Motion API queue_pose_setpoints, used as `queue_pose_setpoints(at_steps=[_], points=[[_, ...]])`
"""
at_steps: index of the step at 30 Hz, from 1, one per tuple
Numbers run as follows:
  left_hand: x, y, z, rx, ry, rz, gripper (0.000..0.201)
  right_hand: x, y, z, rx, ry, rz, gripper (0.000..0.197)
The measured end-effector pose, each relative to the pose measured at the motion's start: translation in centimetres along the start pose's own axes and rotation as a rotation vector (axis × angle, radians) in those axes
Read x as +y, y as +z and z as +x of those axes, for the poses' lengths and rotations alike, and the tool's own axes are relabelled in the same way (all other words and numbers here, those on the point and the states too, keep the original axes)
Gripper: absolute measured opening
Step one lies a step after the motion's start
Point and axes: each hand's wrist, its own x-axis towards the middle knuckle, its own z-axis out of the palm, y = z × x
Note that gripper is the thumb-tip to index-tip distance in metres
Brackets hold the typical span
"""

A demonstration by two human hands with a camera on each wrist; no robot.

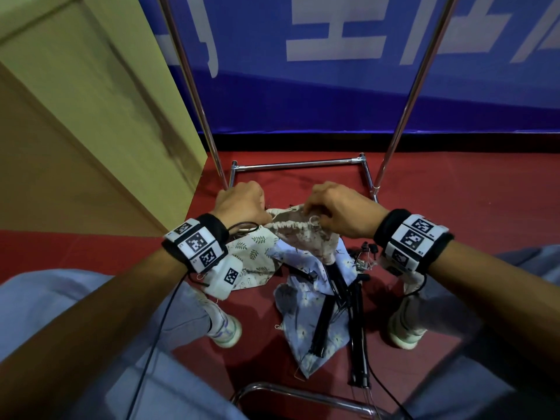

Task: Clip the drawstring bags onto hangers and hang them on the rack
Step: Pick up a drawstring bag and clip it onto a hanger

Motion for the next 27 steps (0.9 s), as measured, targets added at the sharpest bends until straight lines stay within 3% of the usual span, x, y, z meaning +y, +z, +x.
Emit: queue_pose_setpoints(at_steps=[4,7,11,14,17,19,21,23,25,27], points=[[-0.1,0.4,0.0,-0.094,0.042,-0.054,0.008,0.5,0.3,0.3,-0.028,0.1,0.066,0.038],[-0.3,1.0,0.1,-0.265,0.029,-0.357,0.006,1.1,0.4,0.3,0.035,0.249,0.237,0.046],[1.4,0.7,-0.8,-0.339,-0.024,-0.607,0.028,1.0,0.9,0.5,0.09,0.331,0.359,0.03],[1.5,0.0,-0.9,-0.453,-0.064,-0.563,0.046,0.3,1.2,0.6,0.077,0.313,0.328,0.023],[0.6,-1.2,-0.5,-0.564,-0.109,-0.617,0.032,0.1,1.3,0.4,0.046,0.308,0.286,0.022],[0.2,-2.0,-0.1,-0.522,-0.15,-0.891,0.019,0.2,1.4,0.3,0.024,0.296,0.29,0.022],[0.1,-2.9,0.2,-0.386,-0.185,-1.211,0.015,0.2,1.5,0.3,0.004,0.269,0.293,0.024],[0.1,-3.2,0.9,-0.217,-0.24,-1.335,0.018,0.1,1.7,0.3,-0.013,0.252,0.305,0.026],[-0.3,-2.6,1.6,-0.084,-0.31,-1.084,0.046,0.1,1.8,0.3,-0.011,0.252,0.328,0.025],[-0.6,-1.6,1.4,-0.09,-0.308,-0.621,0.084,0.1,1.8,0.4,-0.001,0.273,0.351,0.026]])
